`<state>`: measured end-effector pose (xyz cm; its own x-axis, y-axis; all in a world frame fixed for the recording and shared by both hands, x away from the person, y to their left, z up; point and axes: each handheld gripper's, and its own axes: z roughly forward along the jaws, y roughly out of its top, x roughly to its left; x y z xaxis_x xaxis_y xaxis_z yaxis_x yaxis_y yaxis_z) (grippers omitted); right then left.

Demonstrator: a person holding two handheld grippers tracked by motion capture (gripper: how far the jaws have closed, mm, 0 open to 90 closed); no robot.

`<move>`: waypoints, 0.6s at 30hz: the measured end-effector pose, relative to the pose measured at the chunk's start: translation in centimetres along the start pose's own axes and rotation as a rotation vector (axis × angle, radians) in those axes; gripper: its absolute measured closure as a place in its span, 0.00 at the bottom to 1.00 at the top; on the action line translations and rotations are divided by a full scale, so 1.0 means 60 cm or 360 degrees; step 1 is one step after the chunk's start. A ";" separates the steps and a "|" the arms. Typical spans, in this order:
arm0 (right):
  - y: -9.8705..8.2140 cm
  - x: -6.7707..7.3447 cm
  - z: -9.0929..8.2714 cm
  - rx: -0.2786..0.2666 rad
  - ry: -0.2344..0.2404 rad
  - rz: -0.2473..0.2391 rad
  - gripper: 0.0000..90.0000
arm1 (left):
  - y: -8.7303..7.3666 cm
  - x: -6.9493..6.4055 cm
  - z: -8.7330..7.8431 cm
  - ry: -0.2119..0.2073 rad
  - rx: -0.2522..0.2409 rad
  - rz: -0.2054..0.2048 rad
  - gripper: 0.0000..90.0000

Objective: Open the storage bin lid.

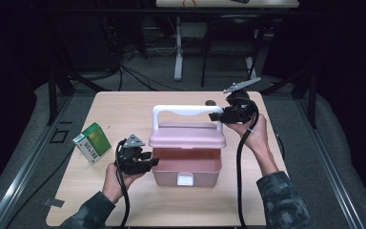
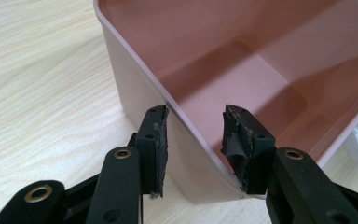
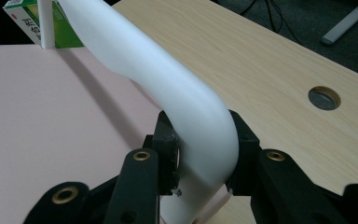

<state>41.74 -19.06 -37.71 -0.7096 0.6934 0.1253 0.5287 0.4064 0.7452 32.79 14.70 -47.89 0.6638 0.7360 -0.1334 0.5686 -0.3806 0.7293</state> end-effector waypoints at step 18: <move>0.026 -0.017 0.005 -0.0016 -0.0055 0.0032 0.77 | -0.001 0.004 0.000 -0.0025 0.0002 0.0001 0.66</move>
<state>43.43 -18.97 -36.86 -0.6822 0.7217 0.1178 0.5381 0.3863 0.7491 32.92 14.88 -47.94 0.6716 0.7269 -0.1432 0.5686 -0.3818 0.7287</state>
